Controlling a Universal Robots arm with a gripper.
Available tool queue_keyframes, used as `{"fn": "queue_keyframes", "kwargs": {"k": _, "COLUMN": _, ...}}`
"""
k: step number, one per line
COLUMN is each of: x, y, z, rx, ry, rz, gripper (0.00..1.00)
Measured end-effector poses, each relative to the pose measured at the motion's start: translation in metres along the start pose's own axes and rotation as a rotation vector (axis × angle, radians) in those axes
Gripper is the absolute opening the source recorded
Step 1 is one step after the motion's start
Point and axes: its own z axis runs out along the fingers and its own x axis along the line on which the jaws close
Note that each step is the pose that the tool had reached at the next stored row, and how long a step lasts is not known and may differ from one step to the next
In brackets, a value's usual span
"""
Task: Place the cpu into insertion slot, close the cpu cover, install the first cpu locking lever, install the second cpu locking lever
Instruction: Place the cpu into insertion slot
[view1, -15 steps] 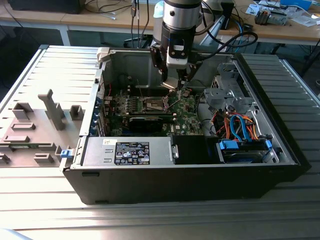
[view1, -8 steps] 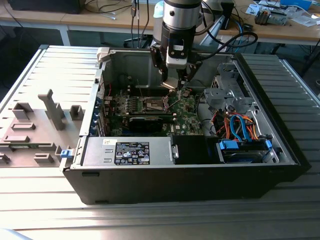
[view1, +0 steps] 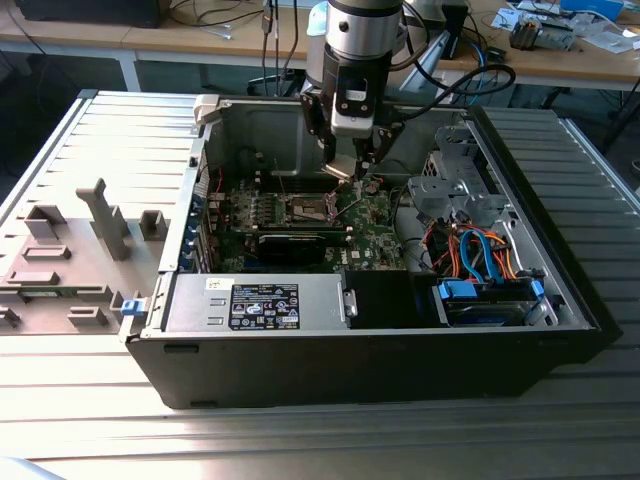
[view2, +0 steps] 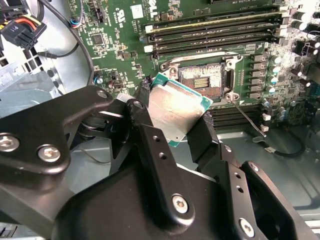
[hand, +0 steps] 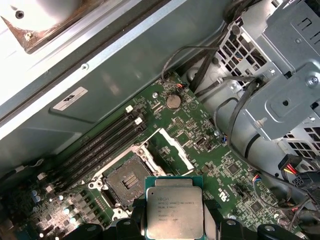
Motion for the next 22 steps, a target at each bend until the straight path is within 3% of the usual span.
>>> {"fn": "queue_keyframes", "kwargs": {"k": 22, "x": 0.0000, "y": 0.0000, "z": 0.0000, "rx": 0.0023, "ry": -0.0040, "rz": 0.036, "gripper": 0.54}}
